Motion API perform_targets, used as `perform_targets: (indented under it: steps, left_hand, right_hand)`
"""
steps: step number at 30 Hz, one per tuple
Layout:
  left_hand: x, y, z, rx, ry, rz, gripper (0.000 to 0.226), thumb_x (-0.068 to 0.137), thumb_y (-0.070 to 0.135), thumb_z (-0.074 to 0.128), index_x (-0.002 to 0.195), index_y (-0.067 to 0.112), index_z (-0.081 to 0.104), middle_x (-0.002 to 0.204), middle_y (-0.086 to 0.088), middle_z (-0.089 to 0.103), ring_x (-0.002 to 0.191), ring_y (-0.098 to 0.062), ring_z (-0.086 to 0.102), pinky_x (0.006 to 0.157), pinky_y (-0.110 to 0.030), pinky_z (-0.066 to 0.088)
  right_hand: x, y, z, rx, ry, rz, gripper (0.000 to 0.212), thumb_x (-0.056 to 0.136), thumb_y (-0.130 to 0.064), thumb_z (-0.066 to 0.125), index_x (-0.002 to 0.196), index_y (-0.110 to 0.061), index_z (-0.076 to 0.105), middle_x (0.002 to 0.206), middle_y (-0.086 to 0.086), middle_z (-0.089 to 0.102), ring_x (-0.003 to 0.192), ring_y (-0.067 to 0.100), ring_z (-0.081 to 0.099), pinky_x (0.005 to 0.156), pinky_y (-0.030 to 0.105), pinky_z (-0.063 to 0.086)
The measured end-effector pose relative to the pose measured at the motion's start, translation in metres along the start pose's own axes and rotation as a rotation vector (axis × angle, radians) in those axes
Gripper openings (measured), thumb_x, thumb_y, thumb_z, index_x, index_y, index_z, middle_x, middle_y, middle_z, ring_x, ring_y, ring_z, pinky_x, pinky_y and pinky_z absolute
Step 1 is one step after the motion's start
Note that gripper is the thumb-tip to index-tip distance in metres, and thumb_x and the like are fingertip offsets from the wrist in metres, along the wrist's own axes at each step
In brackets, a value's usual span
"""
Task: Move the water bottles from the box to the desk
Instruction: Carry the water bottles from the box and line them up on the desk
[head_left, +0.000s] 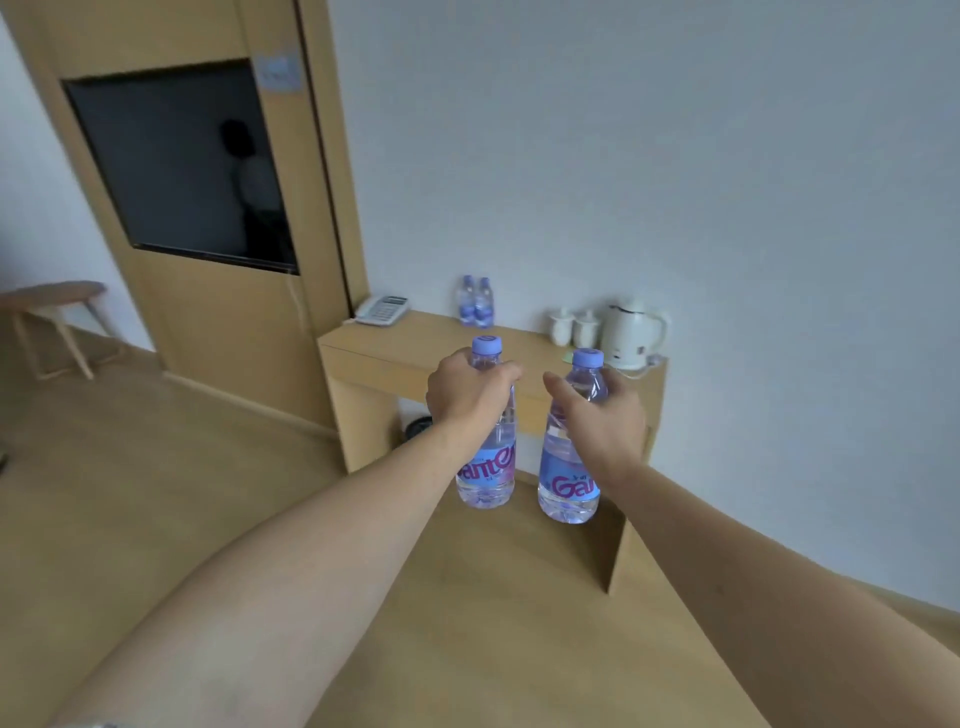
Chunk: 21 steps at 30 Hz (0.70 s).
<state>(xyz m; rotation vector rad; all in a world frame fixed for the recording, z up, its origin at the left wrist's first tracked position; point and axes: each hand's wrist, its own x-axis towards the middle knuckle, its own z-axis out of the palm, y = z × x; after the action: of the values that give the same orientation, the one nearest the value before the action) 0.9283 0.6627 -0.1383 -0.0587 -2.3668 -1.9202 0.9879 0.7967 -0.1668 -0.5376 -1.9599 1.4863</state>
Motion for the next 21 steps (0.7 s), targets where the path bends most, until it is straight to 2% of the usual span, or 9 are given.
perform_targets:
  steps: [5,10,14,17,21]
  left_hand:
    - [0.086,0.012,-0.004,0.017,0.141,0.008,0.027,0.056,0.045,0.073,0.071,0.023,0.069,0.062,0.014,0.071,0.064,-0.011,0.07,0.066,-0.029,0.055]
    - [0.148,-0.002,0.002,0.033,0.212,-0.027,0.026,0.058,0.045,0.074,0.072,0.024,0.068,0.062,0.016,0.07,0.062,-0.008,0.068,0.057,-0.025,0.043]
    - [0.204,-0.02,0.013,0.058,0.215,-0.051,0.023,0.061,0.043,0.074,0.073,0.024,0.068,0.06,0.019,0.069,0.059,-0.004,0.066,0.055,-0.024,0.041]
    - [0.255,-0.036,0.026,0.059,0.202,-0.055,0.025,0.059,0.045,0.074,0.072,0.025,0.067,0.061,0.018,0.069,0.061,-0.007,0.068,0.058,-0.026,0.046]
    - [0.334,-0.05,0.045,0.035,0.138,-0.052,0.029,0.057,0.044,0.075,0.076,0.024,0.069,0.064,0.009,0.073,0.067,-0.016,0.073,0.073,-0.04,0.062]
  right_hand:
    - [0.075,-0.003,0.062,0.036,-0.108,-0.008,0.034,0.068,-0.059,0.072,0.08,-0.028,0.065,0.07,-0.023,0.069,0.065,-0.006,0.063,0.065,0.028,0.045]
    - [0.132,0.008,0.114,0.025,-0.181,0.001,0.036,0.068,-0.061,0.071,0.081,-0.027,0.065,0.067,-0.021,0.069,0.063,-0.004,0.063,0.063,0.028,0.044]
    - [0.177,0.023,0.155,0.021,-0.209,0.02,0.035,0.069,-0.062,0.071,0.08,-0.029,0.064,0.067,-0.021,0.069,0.062,-0.002,0.064,0.066,0.03,0.049]
    - [0.215,0.038,0.185,0.022,-0.211,0.029,0.036,0.068,-0.063,0.072,0.082,-0.03,0.064,0.068,-0.021,0.069,0.062,-0.001,0.065,0.066,0.03,0.049]
    - [0.276,0.053,0.224,0.025,-0.212,0.037,0.036,0.069,-0.062,0.072,0.084,-0.03,0.063,0.068,-0.017,0.071,0.061,-0.001,0.067,0.067,0.031,0.049]
